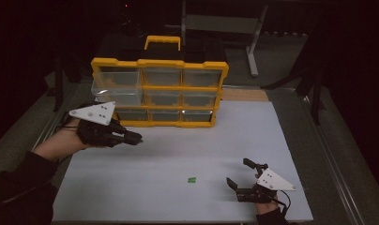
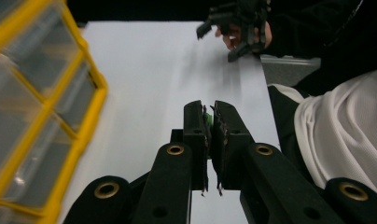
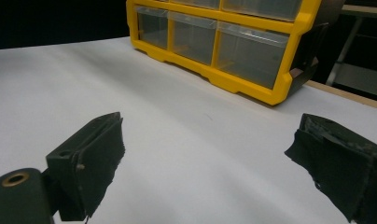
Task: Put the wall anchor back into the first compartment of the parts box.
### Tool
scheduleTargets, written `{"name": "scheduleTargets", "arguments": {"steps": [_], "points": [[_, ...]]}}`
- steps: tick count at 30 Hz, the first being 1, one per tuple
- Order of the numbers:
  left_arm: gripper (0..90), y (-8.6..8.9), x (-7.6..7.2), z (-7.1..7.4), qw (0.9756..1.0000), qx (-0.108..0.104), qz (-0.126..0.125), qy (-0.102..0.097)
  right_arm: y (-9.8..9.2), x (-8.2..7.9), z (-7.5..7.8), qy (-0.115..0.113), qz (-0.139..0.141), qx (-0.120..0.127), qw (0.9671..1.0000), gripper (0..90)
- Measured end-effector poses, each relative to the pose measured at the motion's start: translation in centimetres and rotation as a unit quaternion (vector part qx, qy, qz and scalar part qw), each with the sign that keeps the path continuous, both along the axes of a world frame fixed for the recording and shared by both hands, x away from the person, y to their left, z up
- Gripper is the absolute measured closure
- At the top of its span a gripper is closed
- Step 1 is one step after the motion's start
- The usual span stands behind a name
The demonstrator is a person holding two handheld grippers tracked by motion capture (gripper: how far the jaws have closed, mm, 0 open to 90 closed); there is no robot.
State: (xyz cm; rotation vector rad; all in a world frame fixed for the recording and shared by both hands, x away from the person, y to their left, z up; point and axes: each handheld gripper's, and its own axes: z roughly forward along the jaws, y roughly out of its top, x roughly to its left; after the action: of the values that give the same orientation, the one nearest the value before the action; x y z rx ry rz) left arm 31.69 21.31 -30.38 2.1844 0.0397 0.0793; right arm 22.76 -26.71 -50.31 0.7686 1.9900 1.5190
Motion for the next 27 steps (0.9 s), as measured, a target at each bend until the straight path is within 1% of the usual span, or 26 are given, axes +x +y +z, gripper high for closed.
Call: {"name": "scheduleTargets", "arguments": {"steps": [2, 3, 5, 6, 10, 11, 12, 14, 15, 16, 18, 22, 24, 26, 27], "points": [[83.1, 0.4, 0.1, 0.9, 1.0, -0.003, 0.003, -0.006, -0.1, 0.0, 0.0, -0.004, -0.002, 0.001, 1.0, 8.0], [83.1, 0.6, 0.1, 1.5, 1.0, 0.0, 0.002, -0.006, -0.1, 0.0, 0.0, -0.005, -0.003, 0.0, 1.0, 8.0], [83.1, 0.9, 0.3, 2.3, 0.9999, 0.002, 0.006, -0.012, -0.2, 0.1, 0.0, -0.008, -0.001, 0.004, 1.0, 8.0], [83.1, 1.1, 0.4, 2.9, 0.9998, 0.003, 0.01, -0.019, -0.2, 0.1, 0.0, -0.008, -0.004, 0.004, 1.0, 8.0], [83.1, 1.8, 0.9, 4.9, 0.9992, -0.009, 0.021, -0.031, -0.4, 0.1, 0.0, -0.01, -0.008, 0.006, 0.9999, 8.0], [83.1, 2.0, 1.0, 5.4, 0.9992, -0.009, 0.022, -0.033, -0.5, 0.2, 0.0, -0.012, -0.007, 0.007, 0.9999, 8.0], [83.1, 2.2, 1.2, 5.9, 0.9988, -0.013, 0.021, -0.042, -0.5, 0.1, 0.0, -0.013, -0.007, 0.008, 0.9999, 8.0], [83.1, 2.4, 1.5, 6.6, 0.9984, -0.014, 0.027, -0.048, -0.5, 0.1, 0.0, -0.014, -0.006, 0.007, 0.9999, 8.0], [83.1, 2.6, 1.7, 7.0, 0.9978, -0.02, 0.03, -0.056, -0.5, 0.1, 0.1, -0.014, -0.005, 0.007, 0.9999, 8.0], [83.1, 2.8, 1.9, 7.3, 0.9974, -0.025, 0.035, -0.059, -0.4, 0.1, 0.0, -0.014, -0.006, 0.007, 0.9999, 8.4], [83.1, 3.3, 2.5, 7.9, 0.9965, -0.036, 0.045, -0.06, -0.4, 0.1, 0.0, -0.012, -0.004, 0.006, 0.9999, 8.5], [83.1, 3.9, 3.4, 8.9, 0.9949, -0.047, 0.063, -0.063, -0.4, 0.1, 0.0, -0.011, 0.0, 0.005, 0.9999, 8.5], [83.1, 4.2, 4.2, 9.2, 0.9942, -0.044, 0.077, -0.06, -0.4, 0.1, 0.0, -0.012, 0.0, 0.007, 0.9999, 8.5], [83.1, 4.4, 4.8, 9.4, 0.9941, -0.034, 0.088, -0.054, -0.4, 0.1, 0.0, -0.012, 0.0, 0.006, 0.9999, 8.5], [83.1, 4.6, 5.2, 9.4, 0.9935, -0.026, 0.096, -0.054, -0.4, 0.1, 0.0, -0.012, 0.001, 0.006, 0.9999, 8.5]]}}
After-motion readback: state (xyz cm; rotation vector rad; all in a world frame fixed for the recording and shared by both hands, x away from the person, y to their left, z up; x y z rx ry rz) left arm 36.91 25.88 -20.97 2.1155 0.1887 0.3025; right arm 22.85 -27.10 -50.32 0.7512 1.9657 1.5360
